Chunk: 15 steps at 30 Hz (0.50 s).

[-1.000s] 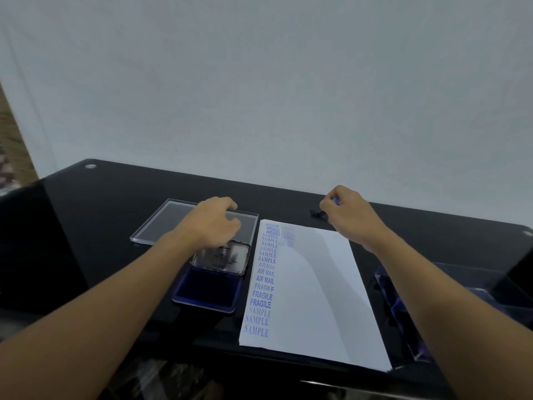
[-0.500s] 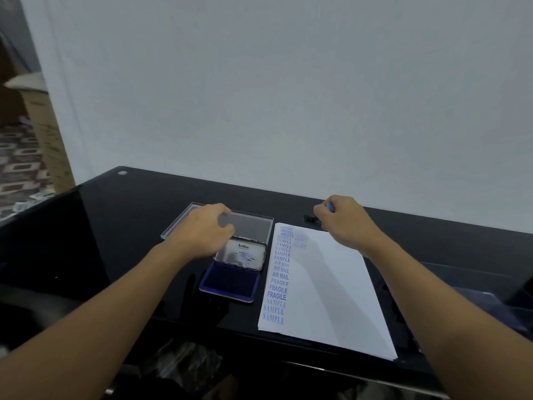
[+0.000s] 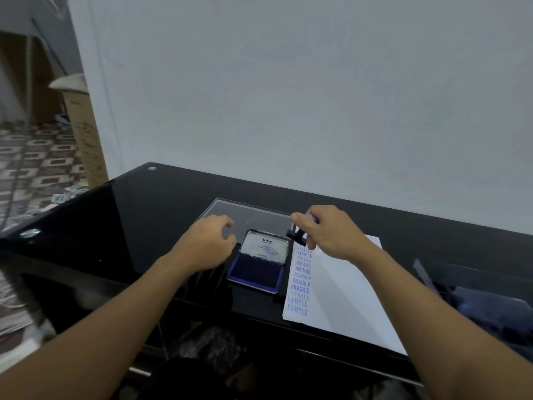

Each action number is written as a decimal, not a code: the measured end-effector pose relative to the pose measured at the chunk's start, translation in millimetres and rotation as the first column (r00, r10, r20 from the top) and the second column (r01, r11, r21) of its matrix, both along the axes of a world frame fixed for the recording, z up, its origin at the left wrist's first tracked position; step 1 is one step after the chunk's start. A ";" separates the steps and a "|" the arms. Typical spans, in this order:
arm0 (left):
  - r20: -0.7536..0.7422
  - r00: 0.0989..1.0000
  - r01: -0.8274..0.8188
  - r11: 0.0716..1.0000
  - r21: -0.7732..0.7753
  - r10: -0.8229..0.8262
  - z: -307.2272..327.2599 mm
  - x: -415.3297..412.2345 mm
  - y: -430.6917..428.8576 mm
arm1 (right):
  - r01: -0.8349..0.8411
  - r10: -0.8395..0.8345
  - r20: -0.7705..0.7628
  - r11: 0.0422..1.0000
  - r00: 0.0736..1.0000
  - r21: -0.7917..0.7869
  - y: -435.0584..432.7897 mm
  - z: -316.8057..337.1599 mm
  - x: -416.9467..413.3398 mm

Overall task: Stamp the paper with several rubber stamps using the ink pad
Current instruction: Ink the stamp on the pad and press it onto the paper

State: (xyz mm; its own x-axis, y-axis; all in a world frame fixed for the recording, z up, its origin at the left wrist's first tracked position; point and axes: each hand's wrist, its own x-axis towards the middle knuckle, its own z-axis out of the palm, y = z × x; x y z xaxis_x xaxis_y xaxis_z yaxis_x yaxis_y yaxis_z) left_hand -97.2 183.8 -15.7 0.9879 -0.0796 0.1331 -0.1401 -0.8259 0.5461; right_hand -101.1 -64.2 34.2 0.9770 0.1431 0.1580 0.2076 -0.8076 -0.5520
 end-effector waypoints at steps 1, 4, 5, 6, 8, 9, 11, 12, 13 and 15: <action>0.000 1.000 -0.005 1.000 -0.007 0.005 -3.5 -0.8 1.3 | -0.004 0.004 0.005 1.000 1.000 -0.004 3.3 -2.3 0.2; 0.005 1.000 -0.019 1.000 -0.012 0.019 -17.0 -2.5 4.2 | -0.010 0.011 0.008 0.998 1.000 -0.062 13.9 -10.6 -0.1; 0.010 1.000 -0.022 1.000 -0.011 0.022 -23.2 -2.3 5.2 | -0.017 0.016 -0.003 0.996 1.000 -0.084 17.4 -13.9 -0.4; 0.015 1.000 -0.023 1.000 -0.012 0.023 -28.2 -2.4 5.5 | -0.028 0.026 -0.018 0.995 0.999 -0.099 19.6 -16.4 -1.2; 0.032 0.999 -0.019 1.000 -0.003 0.019 -40.1 -2.3 6.4 | -0.070 0.061 -0.072 0.989 0.996 -0.127 23.5 -21.9 -2.6; 0.047 0.999 -0.019 1.000 0.014 0.018 -46.1 -1.8 6.9 | -0.098 0.083 -0.105 0.985 0.991 -0.143 25.0 -24.0 -3.2; 0.068 0.997 -0.038 0.998 0.052 0.034 -56.7 -1.9 8.7 | -0.144 0.118 -0.156 0.974 0.981 -0.172 27.8 -28.2 -3.3; 0.075 0.996 -0.052 0.996 0.069 0.046 -62.0 -2.0 10.0 | -0.160 0.129 -0.170 0.970 0.977 -0.184 29.0 -30.3 -2.5; 0.083 0.995 -0.062 0.994 0.085 0.055 -66.9 -1.8 11.1 | -0.173 0.140 -0.174 0.966 0.975 -0.193 30.0 -31.7 -1.5; 0.094 0.994 -0.072 0.991 0.115 0.061 -75.3 -3.0 12.6 | -0.202 0.168 -0.164 0.955 0.972 -0.217 32.8 -34.0 0.8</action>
